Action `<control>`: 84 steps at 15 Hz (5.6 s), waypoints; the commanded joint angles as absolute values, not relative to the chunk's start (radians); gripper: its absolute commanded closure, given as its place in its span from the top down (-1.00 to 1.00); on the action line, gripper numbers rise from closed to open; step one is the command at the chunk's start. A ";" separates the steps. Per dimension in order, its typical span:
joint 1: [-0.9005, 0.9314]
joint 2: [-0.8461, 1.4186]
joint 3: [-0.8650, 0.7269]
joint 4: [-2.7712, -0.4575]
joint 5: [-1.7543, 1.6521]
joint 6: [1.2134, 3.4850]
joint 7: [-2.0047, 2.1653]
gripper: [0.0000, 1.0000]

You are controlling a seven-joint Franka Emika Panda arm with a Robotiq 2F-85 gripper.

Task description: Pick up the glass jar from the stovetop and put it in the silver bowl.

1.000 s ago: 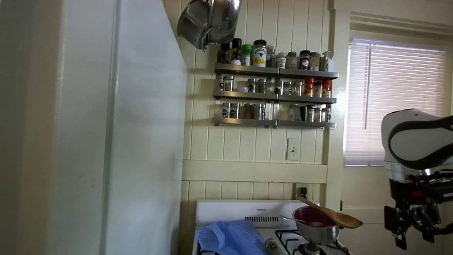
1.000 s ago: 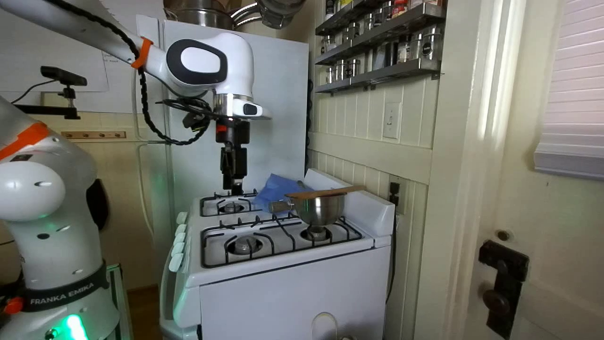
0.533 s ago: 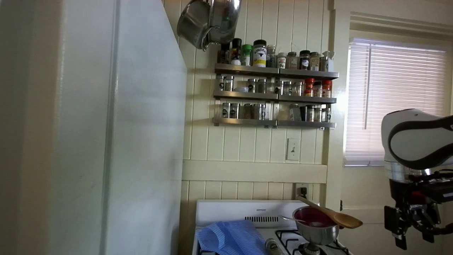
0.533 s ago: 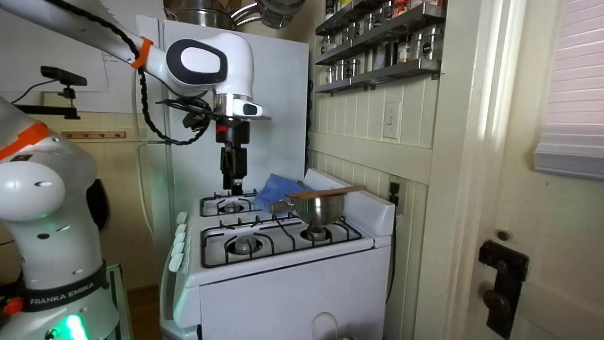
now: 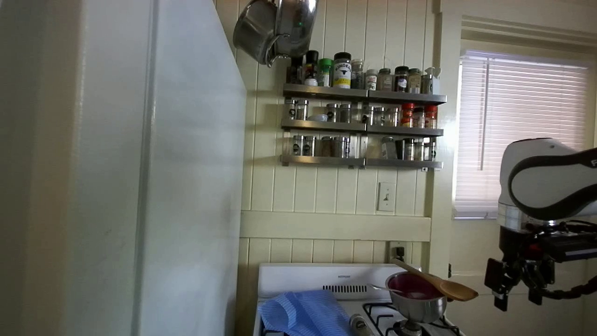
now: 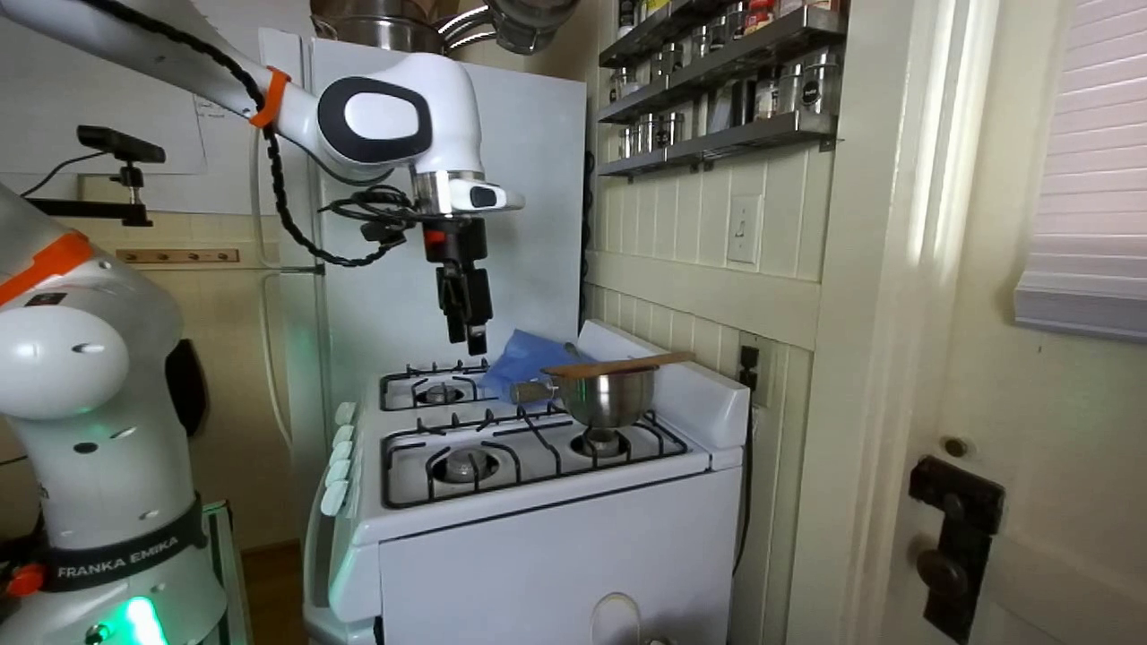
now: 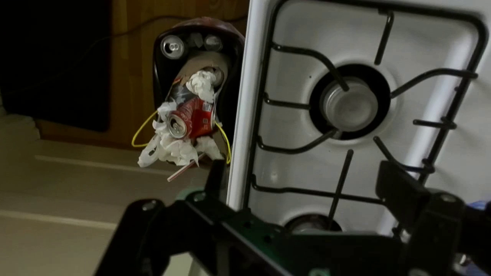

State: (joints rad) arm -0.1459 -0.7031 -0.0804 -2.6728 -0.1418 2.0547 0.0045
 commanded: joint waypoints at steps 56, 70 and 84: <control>0.091 0.310 0.057 -2.006 0.139 2.253 0.329 -0.29; 0.121 0.054 0.090 -2.041 -0.009 2.030 0.232 -0.53; -0.030 0.027 -0.029 -2.028 -0.093 2.013 0.338 -0.53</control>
State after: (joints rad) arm -0.0291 -0.0244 -0.0329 -2.0962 -0.0726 2.0352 0.3244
